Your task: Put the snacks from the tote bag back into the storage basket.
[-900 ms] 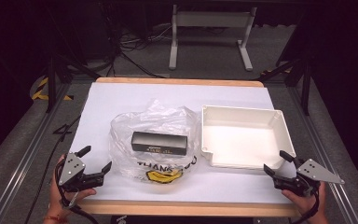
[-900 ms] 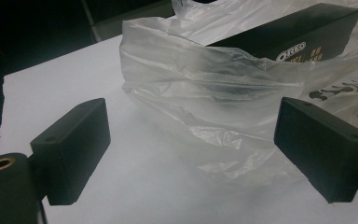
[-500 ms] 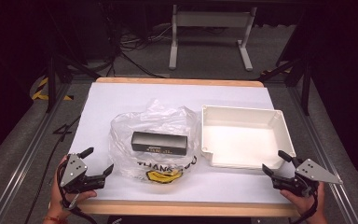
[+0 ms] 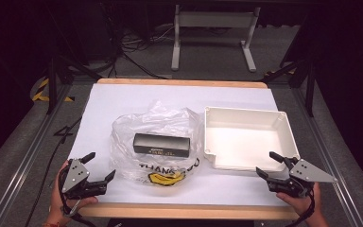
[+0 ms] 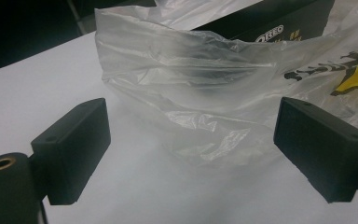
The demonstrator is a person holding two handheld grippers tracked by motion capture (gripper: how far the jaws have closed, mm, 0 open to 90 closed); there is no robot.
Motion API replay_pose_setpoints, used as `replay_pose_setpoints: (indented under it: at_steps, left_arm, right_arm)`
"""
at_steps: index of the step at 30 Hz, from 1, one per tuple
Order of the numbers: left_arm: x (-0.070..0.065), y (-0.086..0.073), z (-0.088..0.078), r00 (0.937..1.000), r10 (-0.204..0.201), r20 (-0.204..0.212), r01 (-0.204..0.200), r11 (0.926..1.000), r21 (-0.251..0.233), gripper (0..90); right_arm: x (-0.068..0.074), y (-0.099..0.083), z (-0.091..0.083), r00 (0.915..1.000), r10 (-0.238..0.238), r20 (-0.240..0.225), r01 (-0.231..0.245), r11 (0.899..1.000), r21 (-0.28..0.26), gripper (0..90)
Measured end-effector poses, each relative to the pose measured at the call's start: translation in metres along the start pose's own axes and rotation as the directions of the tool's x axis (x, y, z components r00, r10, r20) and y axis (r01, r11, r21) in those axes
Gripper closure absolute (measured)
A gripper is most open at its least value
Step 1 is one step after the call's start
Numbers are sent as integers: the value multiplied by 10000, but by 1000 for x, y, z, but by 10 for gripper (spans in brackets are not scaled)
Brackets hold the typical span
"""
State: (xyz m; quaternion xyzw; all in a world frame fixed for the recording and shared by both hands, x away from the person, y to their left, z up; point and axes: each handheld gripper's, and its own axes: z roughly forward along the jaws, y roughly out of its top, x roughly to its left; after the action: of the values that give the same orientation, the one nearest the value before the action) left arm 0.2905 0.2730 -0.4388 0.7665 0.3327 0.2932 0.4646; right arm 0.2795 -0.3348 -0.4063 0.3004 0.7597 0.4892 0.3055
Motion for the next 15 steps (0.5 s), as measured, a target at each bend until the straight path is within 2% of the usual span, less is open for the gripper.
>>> replay_pose_setpoints:
  at_steps: [9, 13, 15]
  left_arm:
    - [2, -1, 1, 9999, -146, 53, 146, 9999, 55, 115]
    - [1, 0, 1, 9999, -86, 103, 85, 9999, 105, 115]
    - [0, 0, 2, 9999, -50, 110, 49, 9999, 141, 115]
  right_arm:
    - [10, 12, 12, 9981, -48, -609, 51, 10000, 59, 312]
    - [16, 22, 21, 9940, -130, -1084, 156, 9996, 235, 313]
    - [19, 29, 27, 9908, -301, -1318, 353, 9987, 375, 320]
